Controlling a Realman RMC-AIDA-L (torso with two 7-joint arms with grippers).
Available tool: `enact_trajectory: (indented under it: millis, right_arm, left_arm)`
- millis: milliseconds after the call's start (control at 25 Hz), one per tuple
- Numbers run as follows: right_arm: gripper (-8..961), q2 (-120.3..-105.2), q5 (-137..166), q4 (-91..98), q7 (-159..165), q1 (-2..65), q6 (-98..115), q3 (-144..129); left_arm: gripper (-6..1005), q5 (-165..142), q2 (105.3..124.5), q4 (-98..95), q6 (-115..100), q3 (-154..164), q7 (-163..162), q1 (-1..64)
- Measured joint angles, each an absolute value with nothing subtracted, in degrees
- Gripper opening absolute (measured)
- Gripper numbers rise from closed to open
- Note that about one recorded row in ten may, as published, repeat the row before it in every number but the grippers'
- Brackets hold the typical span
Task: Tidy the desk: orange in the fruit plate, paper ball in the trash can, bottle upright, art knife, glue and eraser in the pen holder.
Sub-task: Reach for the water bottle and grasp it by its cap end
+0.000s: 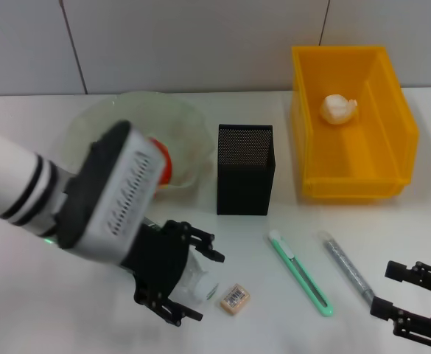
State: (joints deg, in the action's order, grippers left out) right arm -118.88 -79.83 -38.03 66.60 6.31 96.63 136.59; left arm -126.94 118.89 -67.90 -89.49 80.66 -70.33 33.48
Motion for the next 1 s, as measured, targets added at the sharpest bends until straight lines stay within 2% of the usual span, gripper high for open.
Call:
enact_trajectory:
  millis: [320, 1000]
  right_arm:
    - [736, -119.00, -79.7, -36.1, 66.6, 6.8, 96.6, 136.3]
    - [735, -118.87, -79.7, -34.6, 65.9, 7.3, 96.6, 136.1]
  left_arm:
    - [815, -134.1, 119.12, -69.0, -84.7, 91.2, -73.4, 36.6]
    - [816, -136.3, 119.18, -66.0, -76.8, 97.7, -76.0, 38.0]
